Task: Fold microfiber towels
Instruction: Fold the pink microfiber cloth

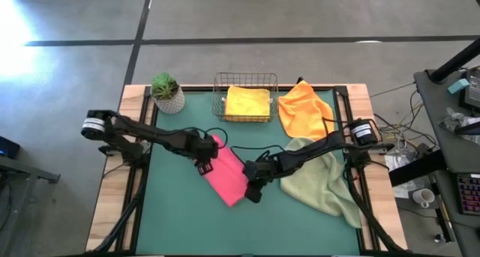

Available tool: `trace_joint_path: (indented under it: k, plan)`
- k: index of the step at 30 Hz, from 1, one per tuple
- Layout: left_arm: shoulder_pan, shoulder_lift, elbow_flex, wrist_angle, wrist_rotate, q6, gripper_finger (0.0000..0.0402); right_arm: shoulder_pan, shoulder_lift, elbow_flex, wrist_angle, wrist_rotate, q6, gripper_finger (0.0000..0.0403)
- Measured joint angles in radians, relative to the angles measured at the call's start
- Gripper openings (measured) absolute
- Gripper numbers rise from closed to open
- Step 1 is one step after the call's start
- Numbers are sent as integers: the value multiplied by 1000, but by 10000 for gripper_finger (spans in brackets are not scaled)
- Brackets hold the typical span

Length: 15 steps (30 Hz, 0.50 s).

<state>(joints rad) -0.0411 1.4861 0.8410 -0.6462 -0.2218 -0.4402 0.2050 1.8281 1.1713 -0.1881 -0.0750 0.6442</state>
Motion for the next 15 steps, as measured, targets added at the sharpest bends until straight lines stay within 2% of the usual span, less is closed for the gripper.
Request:
trace_joint_path:
  k: [7, 11, 15]
  plan:
    - [-63, -83, 37, 45, 59, -130, 179, -5, -47, 0, -23, 18, -30, 28]
    - [-162, -69, 60, 160, 64, -155, 179, -16, -91, 0, -73, 25, -61, 28]
    - [-248, -28, 58, 265, 38, -185, 179, -23, -148, 1, -156, 93, -73, 28]
